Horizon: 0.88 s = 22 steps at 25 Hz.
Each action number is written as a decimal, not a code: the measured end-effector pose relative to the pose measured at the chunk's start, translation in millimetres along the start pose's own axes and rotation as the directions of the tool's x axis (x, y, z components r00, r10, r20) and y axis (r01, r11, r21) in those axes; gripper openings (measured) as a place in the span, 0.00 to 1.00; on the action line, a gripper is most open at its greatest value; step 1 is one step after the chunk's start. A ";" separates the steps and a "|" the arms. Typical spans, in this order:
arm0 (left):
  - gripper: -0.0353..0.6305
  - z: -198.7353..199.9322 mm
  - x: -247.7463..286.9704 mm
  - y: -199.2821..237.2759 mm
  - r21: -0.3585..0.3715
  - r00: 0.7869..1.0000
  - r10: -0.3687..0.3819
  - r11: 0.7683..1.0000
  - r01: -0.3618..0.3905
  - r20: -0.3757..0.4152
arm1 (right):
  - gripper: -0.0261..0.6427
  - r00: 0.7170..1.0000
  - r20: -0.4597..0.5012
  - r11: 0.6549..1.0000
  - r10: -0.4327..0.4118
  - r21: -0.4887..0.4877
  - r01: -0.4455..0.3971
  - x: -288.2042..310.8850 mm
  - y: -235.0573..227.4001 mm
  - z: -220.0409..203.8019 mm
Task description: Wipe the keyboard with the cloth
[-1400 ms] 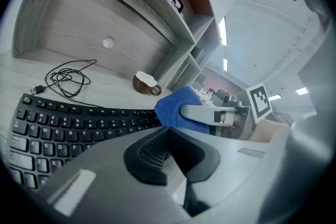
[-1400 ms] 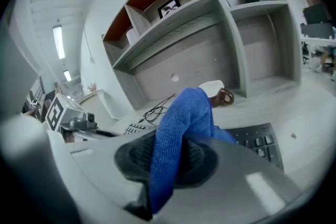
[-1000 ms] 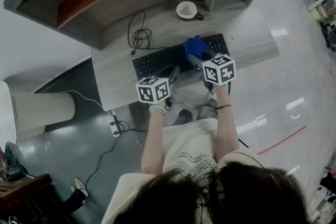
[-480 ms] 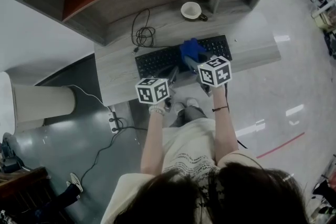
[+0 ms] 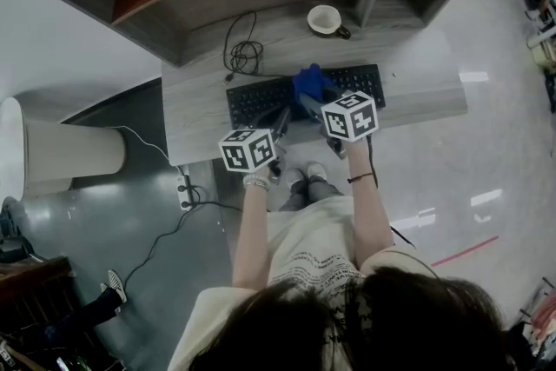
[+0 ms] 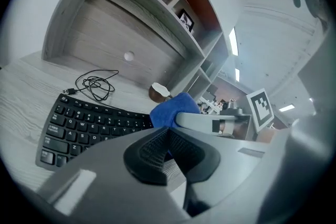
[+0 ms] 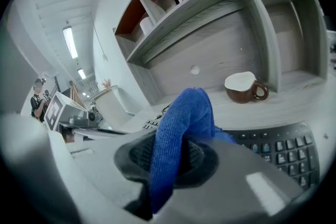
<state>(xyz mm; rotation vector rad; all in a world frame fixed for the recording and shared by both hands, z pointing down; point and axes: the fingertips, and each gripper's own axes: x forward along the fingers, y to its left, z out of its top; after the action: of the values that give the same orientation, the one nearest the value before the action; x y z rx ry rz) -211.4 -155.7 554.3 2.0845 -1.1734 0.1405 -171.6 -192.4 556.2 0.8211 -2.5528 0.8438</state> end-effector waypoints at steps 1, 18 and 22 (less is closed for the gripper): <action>0.06 -0.5 -1.0 1.2 -0.004 1.000 0.010 1.000 -0.010 0.002 | 0.13 1.000 -0.005 1.000 0.009 0.000 -0.009 1.1 0.3 0.4; 0.06 -6.6 -28.9 23.2 -0.055 0.995 0.096 0.994 -0.094 0.040 | 0.13 0.996 -0.047 0.997 0.081 -0.012 -0.082 26.9 22.5 0.8; 0.06 -7.0 -39.4 33.1 -0.053 0.996 0.088 0.995 -0.087 0.025 | 0.13 0.997 -0.044 0.998 0.063 0.000 -0.063 35.0 29.1 0.3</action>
<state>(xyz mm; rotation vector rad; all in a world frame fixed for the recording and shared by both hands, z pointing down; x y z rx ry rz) -258.3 -134.2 560.7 1.9963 -1.2723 0.1215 -216.8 -188.1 559.6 0.7177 -2.5521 0.8697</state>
